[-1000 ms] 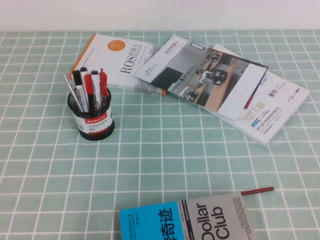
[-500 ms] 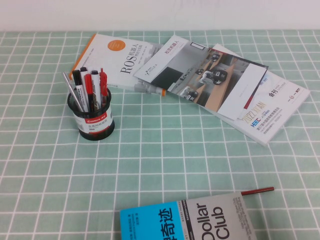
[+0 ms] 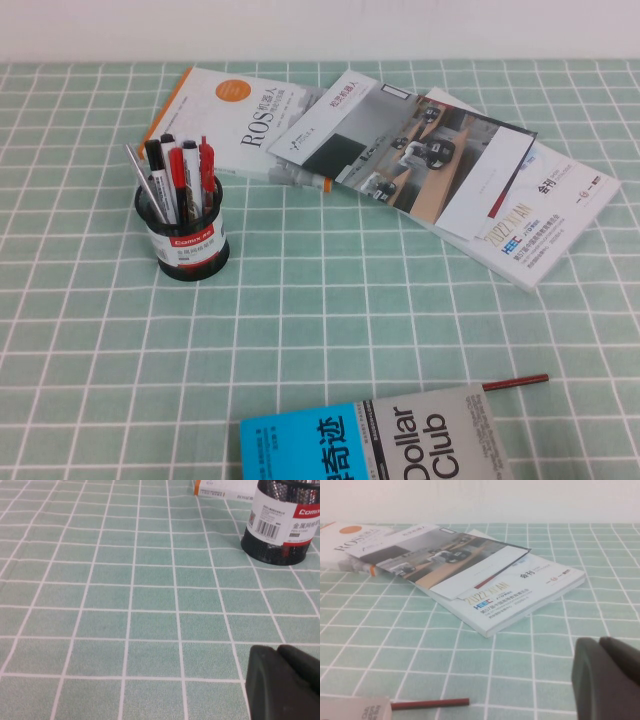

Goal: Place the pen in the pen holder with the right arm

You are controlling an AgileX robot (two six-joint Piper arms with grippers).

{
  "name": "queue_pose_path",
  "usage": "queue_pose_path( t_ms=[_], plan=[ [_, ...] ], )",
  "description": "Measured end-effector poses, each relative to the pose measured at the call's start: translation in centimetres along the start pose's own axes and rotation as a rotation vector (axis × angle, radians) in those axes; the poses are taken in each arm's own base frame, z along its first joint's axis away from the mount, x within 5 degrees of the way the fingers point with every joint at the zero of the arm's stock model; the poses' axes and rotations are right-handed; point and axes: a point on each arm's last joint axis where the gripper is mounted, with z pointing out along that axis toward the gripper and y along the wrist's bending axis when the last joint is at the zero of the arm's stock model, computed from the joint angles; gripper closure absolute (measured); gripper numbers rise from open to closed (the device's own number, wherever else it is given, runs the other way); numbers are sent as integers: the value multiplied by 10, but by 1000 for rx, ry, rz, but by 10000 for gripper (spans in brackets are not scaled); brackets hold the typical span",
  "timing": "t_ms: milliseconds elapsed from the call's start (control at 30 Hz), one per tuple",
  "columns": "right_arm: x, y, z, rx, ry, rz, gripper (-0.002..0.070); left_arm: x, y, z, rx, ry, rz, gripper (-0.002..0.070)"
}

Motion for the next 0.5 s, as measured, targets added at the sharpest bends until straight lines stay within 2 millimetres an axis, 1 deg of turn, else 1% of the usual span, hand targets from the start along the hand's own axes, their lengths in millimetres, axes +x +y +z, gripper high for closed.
queue_pose_path(
  t_ms=[300, 500],
  plan=[
    [1, 0, 0, -1, 2, 3, 696, 0, 0, 0, 0, 0, 0, 681],
    [13, 1, 3, -14, 30, 30, 696, 0, 0, 0, 0, 0, 0, 681]
  ],
)
